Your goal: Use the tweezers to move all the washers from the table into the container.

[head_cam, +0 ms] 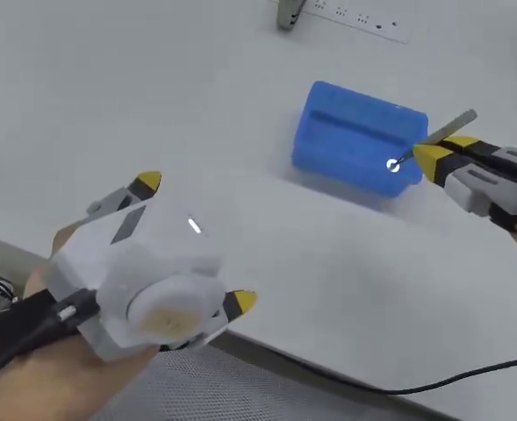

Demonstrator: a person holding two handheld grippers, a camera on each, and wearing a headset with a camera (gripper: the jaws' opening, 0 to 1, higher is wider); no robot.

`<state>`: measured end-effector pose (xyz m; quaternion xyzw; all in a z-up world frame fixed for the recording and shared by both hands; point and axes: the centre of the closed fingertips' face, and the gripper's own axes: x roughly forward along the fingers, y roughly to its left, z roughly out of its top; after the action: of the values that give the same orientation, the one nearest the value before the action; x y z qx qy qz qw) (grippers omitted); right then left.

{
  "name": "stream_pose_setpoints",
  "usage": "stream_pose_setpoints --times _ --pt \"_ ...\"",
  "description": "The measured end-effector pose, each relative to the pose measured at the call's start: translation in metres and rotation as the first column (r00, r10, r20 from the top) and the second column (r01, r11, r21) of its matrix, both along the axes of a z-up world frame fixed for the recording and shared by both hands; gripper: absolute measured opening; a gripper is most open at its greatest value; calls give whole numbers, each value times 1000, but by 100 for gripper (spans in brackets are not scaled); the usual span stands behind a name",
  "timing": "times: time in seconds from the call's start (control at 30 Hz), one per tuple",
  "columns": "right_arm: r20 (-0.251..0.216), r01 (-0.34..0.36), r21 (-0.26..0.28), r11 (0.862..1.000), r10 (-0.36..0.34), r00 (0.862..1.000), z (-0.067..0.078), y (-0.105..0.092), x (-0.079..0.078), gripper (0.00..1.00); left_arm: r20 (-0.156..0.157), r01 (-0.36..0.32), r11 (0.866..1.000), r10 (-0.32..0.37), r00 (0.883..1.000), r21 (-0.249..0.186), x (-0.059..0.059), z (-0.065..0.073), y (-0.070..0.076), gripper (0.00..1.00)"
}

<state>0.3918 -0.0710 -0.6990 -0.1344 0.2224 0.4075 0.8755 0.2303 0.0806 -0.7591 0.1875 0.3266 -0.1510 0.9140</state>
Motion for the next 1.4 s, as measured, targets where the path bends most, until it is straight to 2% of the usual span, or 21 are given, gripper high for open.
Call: stream_pose_setpoints --times 0.1,0.2,0.33,0.4,0.57,0.67,1.03,1.23,1.33,1.4 --pt "12 22 -15 1000 -22 1000 -3 0 11 3 -2 0 1000 0 1000 8 0 -1 1 98" --pt "19 21 -67 998 -20 1000 -14 -1 19 3 -3 -3 1000 3 1000 11 0 -1 2 98" --pt "-16 11 -119 993 -13 1000 -36 -1 24 3 -2 -5 1000 6 1000 13 0 -1 2 98" --pt "-20 -4 -153 988 1 1000 -44 -2 24 3 -5 -6 1000 6 1000 14 0 -2 2 98" --pt "-40 -3 -161 987 -3 999 -53 -2 27 3 -15 -2 1000 2 1000 19 0 -4 2 98" --pt "-68 -6 -181 983 -6 998 -64 -3 29 3 -15 -1 1000 2 1000 19 -1 -4 2 98" --pt "-125 -2 -206 979 -24 992 -76 -7 33 3 -20 -5 1000 6 1000 25 -1 -4 3 97" --pt "-149 8 -190 982 -37 988 -75 -8 34 3 -16 -13 1000 13 1000 27 0 -4 4 98" --pt "-159 11 -189 982 -42 986 -75 -8 34 3 -24 -10 1000 11 1000 29 -1 -6 4 99" --pt "-164 16 -190 982 -48 985 -74 -8 35 4 -16 -9 1000 9 1000 29 0 -5 4 99"
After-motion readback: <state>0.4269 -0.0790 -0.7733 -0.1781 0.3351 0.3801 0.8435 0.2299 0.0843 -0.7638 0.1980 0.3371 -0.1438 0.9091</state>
